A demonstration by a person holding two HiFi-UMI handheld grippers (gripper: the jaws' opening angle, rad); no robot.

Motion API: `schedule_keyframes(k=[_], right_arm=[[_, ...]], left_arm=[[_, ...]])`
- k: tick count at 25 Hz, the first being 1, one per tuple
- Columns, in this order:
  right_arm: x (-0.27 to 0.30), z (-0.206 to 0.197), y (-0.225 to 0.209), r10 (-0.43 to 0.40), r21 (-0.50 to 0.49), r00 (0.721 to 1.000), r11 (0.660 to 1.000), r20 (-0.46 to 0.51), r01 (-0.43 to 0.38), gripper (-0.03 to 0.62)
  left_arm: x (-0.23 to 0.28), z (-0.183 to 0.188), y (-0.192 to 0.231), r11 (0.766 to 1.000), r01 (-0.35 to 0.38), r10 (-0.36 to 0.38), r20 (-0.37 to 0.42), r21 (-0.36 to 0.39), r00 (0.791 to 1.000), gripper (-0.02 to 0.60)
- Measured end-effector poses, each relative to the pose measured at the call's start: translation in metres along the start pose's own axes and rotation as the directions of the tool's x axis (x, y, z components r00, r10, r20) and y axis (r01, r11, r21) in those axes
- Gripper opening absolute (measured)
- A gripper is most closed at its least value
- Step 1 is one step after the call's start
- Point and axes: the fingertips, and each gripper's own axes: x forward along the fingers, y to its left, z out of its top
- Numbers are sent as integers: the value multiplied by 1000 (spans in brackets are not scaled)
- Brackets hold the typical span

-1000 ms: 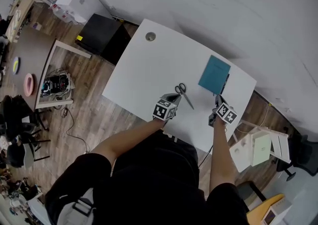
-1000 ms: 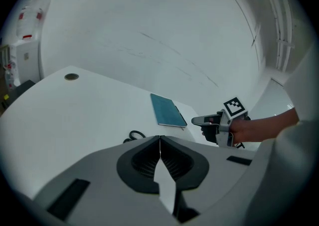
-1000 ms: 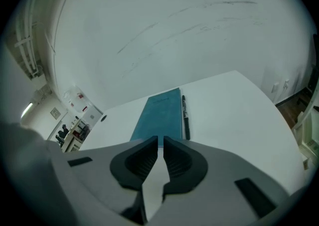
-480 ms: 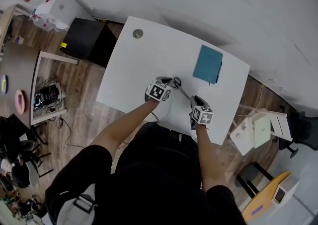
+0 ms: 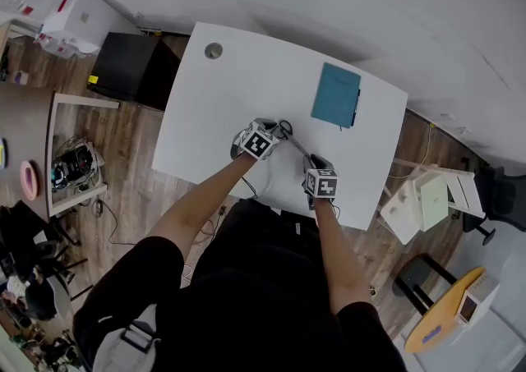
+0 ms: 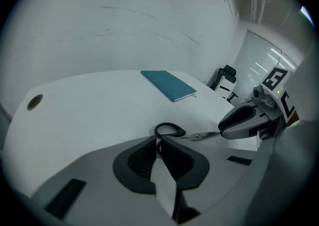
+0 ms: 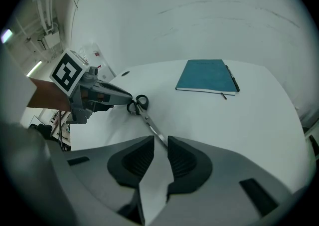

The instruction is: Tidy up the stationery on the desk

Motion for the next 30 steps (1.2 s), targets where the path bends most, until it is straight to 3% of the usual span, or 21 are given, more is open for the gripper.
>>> schedule_keyframes(k=[5, 9, 12, 16, 23, 30], right_arm=[[8, -4, -6, 11, -42, 1000, 999, -22, -12, 74], [7, -2, -19, 22, -38, 999, 999, -24, -22, 74], [4, -1, -38, 17, -16, 1000, 1000, -26, -17, 74], [-1, 18, -72, -1, 11, 1000, 1000, -2, 1, 74], [8, 31, -89, 68, 12, 997, 998, 24, -68, 74], [3, 33, -87, 125, 32, 991, 991, 52, -127, 74]], left_arm=[[2, -4, 3, 998, -13, 14, 7, -66, 1000, 17], [-2, -17, -10, 997, -26, 23, -41, -67, 999, 17], [-7, -31, -37, 998, -8, 4, -81, -57, 997, 18], [-5, -41, -87, 989, 50, -61, -71, -136, 996, 20], [17, -63, -175, 975, 129, -148, -98, -182, 984, 21], [22, -65, -201, 972, 142, -162, -95, -189, 982, 20]])
